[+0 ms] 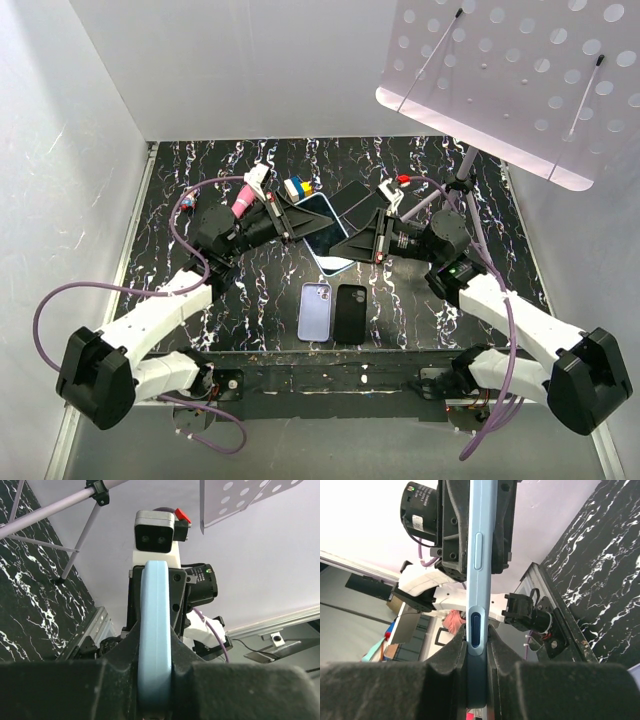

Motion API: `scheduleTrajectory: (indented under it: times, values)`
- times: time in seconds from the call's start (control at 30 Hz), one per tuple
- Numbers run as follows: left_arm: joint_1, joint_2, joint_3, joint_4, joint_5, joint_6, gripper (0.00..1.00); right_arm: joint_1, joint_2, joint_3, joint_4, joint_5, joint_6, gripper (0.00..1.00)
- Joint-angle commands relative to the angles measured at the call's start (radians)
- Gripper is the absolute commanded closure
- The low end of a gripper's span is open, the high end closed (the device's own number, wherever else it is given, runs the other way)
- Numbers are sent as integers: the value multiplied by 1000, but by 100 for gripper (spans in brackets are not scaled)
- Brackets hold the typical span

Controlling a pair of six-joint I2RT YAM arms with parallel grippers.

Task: Take the phone out of the phone case
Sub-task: Pick up the phone at the center of the board, then remove the phone case from the phone.

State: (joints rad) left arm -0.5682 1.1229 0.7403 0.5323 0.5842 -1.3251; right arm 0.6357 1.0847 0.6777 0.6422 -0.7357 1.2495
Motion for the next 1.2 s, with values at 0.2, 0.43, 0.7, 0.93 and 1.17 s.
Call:
scheduleTrajectory:
  times: [0.2, 0.43, 0.7, 0.93, 1.17]
  values:
    - [83, 35, 91, 23, 185, 27, 100, -11, -130, 137, -409, -106, -349, 36]
    - [91, 143, 125, 233, 387, -114, 100, -24, -118, 155, -427, -255, -375, 34]
    - [90, 155, 125, 348, 425, -204, 100, -24, -92, 140, -205, -335, -263, 66]
    - [85, 155, 131, 449, 445, -284, 100, -22, -71, 157, -191, -338, -265, 72]
    - [31, 160, 165, 474, 468, -292, 100, 5, -45, 220, -330, -320, -402, 84]
